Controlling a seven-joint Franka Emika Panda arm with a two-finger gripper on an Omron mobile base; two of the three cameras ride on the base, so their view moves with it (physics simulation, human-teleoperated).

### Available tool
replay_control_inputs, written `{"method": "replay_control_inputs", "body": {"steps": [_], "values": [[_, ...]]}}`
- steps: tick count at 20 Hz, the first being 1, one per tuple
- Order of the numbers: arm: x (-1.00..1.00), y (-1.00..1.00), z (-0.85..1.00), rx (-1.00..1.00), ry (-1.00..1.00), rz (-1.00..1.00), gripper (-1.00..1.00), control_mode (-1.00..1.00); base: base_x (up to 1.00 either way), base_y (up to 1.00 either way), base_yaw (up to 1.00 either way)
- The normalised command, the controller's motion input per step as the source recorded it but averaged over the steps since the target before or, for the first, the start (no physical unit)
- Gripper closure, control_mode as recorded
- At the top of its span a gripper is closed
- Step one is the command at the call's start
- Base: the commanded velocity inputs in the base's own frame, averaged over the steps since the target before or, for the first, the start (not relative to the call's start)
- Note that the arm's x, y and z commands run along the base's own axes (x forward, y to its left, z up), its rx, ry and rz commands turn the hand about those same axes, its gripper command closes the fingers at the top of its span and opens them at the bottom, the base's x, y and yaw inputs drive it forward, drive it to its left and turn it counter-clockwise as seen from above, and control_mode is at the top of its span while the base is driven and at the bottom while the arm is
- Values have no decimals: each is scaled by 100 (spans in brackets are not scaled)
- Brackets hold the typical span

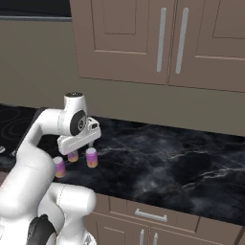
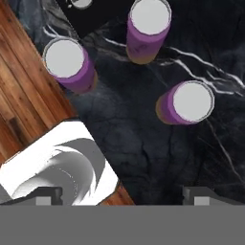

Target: Four empty soda cans are scattered around the kitchen. Gather all the cans and cluster them next to the stove for recycling.

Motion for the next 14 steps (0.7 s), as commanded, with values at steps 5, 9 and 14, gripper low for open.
{"method": "replay_control_inputs", "body": {"steps": [5,9,14], "values": [[-38,0,60,1,-4,0,-100,-100,0,0,0],[-45,0,50,4,0,-6,-100,-100,0,0,0],[-51,0,35,9,0,-18,-100,-100,0,0,0]]}}
